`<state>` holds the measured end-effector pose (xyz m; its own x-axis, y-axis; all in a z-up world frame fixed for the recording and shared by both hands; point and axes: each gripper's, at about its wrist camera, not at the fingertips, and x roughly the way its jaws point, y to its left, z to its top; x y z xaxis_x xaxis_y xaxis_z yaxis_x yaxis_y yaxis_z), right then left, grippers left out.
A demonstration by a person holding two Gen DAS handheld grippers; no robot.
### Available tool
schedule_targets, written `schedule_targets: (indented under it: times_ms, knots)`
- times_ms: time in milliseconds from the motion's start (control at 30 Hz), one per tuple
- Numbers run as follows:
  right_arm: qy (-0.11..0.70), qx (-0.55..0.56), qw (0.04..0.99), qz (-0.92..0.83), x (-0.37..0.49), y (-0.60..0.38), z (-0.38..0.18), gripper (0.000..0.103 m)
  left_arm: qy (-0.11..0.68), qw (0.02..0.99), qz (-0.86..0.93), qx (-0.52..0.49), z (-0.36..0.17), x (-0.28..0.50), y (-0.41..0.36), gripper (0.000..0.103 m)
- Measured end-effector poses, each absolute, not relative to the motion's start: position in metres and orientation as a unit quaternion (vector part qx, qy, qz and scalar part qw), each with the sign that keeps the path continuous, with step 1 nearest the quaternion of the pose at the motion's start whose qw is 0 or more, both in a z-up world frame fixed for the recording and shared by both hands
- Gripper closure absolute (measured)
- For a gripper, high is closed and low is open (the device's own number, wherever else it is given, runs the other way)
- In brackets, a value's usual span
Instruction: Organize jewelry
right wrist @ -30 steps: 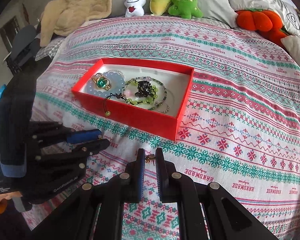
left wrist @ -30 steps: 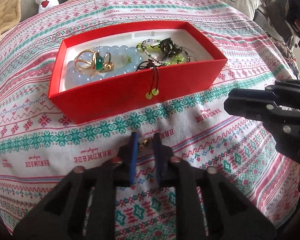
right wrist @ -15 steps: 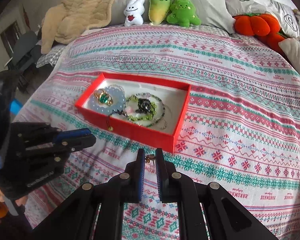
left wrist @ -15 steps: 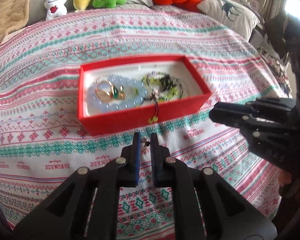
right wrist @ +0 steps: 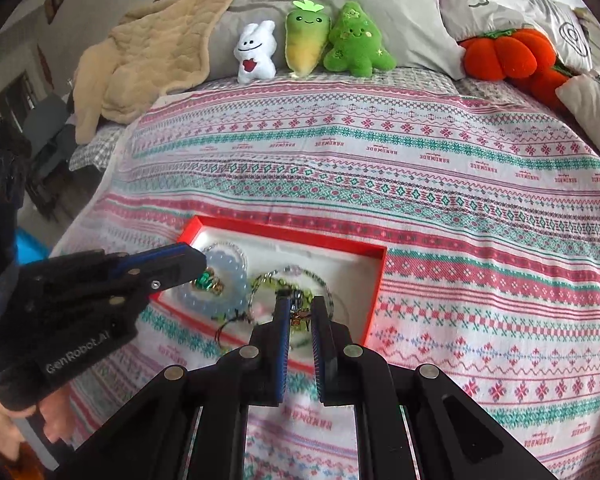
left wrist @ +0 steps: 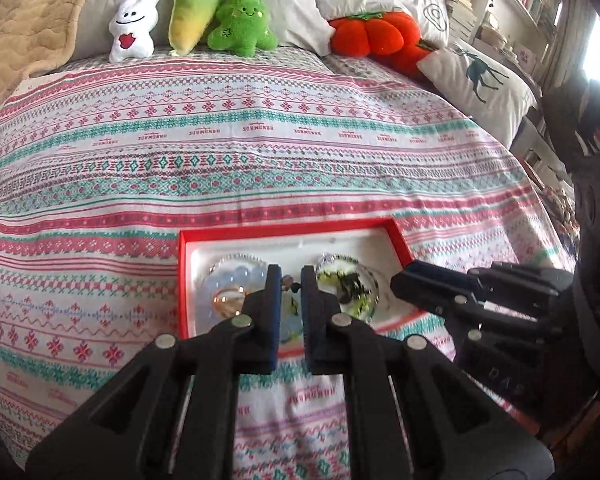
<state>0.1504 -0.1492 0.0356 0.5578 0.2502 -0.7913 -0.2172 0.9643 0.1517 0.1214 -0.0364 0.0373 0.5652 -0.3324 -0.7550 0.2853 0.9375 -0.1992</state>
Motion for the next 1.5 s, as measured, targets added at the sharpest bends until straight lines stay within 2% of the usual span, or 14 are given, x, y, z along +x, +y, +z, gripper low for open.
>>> schedule_targets:
  times_ms: [433, 500, 567, 700, 767, 900, 967, 1033, 1100, 1133, 1233, 1333, 1500]
  knots:
    - [0.457, 0.014, 0.881, 0.123, 0.175, -0.149, 0.018, 0.092, 0.439, 0.888, -0.134, -0.034, 0.023, 0.144, -0.034, 0.092]
    - [0.456, 0.014, 0.881, 0.123, 0.176, -0.15, 0.017, 0.092, 0.437, 0.889, -0.134, -0.031, 0.025, 0.142, -0.032, 0.086]
    - [0.454, 0.015, 0.882, 0.123, 0.176, -0.15, 0.017, 0.092, 0.433, 0.891, -0.133, -0.029, 0.028, 0.139, -0.031, 0.077]
    - [0.451, 0.012, 0.884, 0.124, 0.174, -0.148, 0.02, 0.089, 0.431, 0.893, -0.127, -0.024, 0.036, 0.132, -0.026, 0.068]
    - [0.451, 0.01, 0.884, 0.123, 0.173, -0.148, 0.023, 0.089, 0.428, 0.895, -0.125, -0.025, 0.041, 0.127, -0.023, 0.054]
    - [0.442, 0.005, 0.889, 0.116, 0.164, -0.149, 0.033, 0.088, 0.422, 0.899, -0.116, -0.025, 0.05, 0.114, -0.015, 0.041]
    - [0.436, 0.006, 0.893, 0.114, 0.158, -0.151, 0.039, 0.086, 0.423, 0.9, -0.106, -0.028, 0.052, 0.108, -0.011, 0.026]
    - [0.431, 0.011, 0.896, 0.112, 0.15, -0.153, 0.044, 0.084, 0.427, 0.899, -0.097, -0.031, 0.052, 0.102, -0.006, 0.02]
    - [0.428, 0.015, 0.897, 0.11, 0.141, -0.155, 0.049, 0.08, 0.438, 0.894, -0.089, -0.03, 0.049, 0.094, -0.004, 0.019]
    - [0.428, 0.017, 0.897, 0.108, 0.137, -0.156, 0.05, 0.074, 0.444, 0.891, -0.088, -0.029, 0.047, 0.091, -0.004, 0.019]
    - [0.424, 0.022, 0.9, 0.102, 0.122, -0.158, 0.053, 0.036, 0.46, 0.884, -0.083, -0.026, 0.039, 0.077, -0.001, 0.013]
    - [0.426, 0.015, 0.899, 0.094, 0.108, -0.157, 0.052, 0.034, 0.466, 0.882, -0.07, -0.022, 0.034, 0.063, 0.002, 0.003]
    - [0.448, 0.014, 0.891, 0.073, 0.088, -0.161, 0.046, 0.015, 0.47, 0.882, -0.044, -0.009, 0.029, 0.044, 0.008, 0.001]
